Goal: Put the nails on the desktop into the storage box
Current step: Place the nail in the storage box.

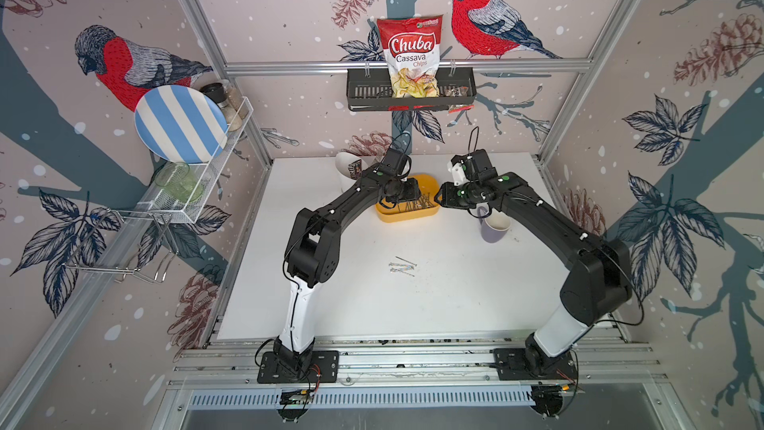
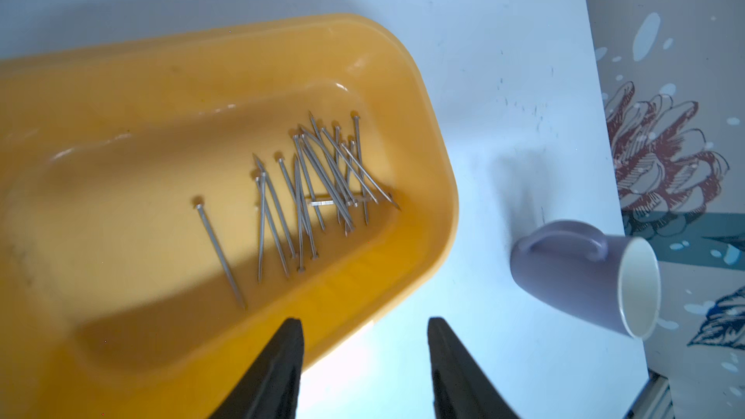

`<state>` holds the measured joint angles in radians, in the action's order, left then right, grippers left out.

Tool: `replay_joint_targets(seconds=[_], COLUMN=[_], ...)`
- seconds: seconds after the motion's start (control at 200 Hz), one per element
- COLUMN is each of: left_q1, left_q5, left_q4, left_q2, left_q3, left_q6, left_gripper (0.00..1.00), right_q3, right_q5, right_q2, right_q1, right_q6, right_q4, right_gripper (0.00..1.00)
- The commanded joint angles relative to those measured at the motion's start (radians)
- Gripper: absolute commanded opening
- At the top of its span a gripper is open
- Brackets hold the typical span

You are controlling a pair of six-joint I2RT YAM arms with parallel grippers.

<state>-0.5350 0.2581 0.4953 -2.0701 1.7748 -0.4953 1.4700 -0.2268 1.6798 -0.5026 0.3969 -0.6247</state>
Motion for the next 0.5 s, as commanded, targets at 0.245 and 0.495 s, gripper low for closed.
replay_joint_targets(seconds=[0.245, 0.495], left_q1=[0.055, 0.137], left_q5=[-0.126, -0.093], left_q4=[-0.035, -0.167], left_q2=[0.447, 0.683], left_q3=[-0.528, -0.899], left_q6=[0.058, -0.073], left_gripper=[0.60, 0.61], right_q3=[0.013, 0.099], right_q5=[0.064, 0.154], right_q2=[0.150, 0.315], right_q1=[-0.187, -0.327], right_q6=[-0.144, -0.276], right_q4=[-0.100, -0.153], right_gripper=[0.43, 0.43])
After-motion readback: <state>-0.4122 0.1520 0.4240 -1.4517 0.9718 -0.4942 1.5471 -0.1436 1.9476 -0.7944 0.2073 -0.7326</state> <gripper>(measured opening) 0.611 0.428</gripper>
